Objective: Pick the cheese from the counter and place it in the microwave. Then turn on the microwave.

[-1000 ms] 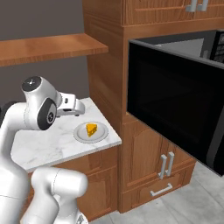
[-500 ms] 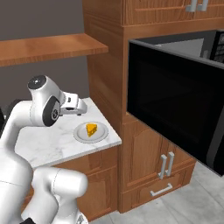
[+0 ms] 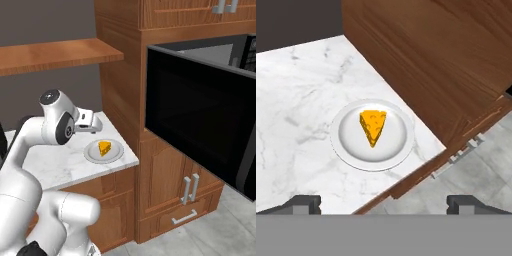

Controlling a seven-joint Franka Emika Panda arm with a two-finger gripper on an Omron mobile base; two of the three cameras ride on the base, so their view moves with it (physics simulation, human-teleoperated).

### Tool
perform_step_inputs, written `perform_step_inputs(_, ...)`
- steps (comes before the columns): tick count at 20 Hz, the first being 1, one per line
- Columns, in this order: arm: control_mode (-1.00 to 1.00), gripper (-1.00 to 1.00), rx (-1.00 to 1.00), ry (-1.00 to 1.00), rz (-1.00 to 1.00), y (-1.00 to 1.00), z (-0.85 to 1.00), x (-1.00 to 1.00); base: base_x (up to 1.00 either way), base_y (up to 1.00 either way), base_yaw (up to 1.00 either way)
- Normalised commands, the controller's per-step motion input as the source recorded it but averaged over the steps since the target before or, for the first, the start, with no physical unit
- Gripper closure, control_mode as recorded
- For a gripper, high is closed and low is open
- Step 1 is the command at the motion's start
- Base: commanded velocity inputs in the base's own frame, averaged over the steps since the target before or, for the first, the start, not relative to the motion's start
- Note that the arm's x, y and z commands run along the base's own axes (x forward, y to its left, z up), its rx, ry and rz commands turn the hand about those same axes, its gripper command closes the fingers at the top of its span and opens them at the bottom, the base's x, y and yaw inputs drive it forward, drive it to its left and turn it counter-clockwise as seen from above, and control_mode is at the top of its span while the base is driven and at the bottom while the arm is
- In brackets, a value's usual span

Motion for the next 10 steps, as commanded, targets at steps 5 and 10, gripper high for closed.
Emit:
perform_step_inputs(5, -1.00, -1.00, 0.03, 0.01, -0.01, 0.00, -0.23, 0.21, 0.00, 0.00, 0.00)
perform_step_inputs(10, -1.00, -1.00, 0.02, 0.01, -0.02, 0.00, -0.22, 0.23, 0.00, 0.00, 0.00)
